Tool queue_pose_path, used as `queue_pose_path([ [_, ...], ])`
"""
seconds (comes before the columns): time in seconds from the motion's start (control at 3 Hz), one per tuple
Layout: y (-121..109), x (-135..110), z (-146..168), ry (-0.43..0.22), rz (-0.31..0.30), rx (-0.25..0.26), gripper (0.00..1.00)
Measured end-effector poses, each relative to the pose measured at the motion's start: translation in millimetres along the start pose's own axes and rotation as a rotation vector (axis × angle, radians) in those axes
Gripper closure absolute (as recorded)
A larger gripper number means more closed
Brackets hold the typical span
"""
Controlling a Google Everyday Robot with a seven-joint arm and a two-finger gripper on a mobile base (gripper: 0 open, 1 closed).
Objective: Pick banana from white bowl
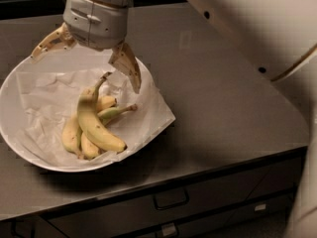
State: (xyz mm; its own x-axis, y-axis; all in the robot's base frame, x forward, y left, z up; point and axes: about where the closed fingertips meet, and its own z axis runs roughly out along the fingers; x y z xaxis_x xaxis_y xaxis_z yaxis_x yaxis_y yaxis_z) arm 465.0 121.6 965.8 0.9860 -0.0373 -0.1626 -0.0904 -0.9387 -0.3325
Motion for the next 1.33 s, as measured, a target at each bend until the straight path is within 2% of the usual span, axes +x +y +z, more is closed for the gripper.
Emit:
queue_pose_path([
  [0.67,-18,7,0,0.037,-0.004,0.061,0.0],
  [1.0,-19,8,17,-0.003,0.002,0.07,0.0],
  [1.33,-7,-4,34,-0.056,0.043,0.064,0.0],
])
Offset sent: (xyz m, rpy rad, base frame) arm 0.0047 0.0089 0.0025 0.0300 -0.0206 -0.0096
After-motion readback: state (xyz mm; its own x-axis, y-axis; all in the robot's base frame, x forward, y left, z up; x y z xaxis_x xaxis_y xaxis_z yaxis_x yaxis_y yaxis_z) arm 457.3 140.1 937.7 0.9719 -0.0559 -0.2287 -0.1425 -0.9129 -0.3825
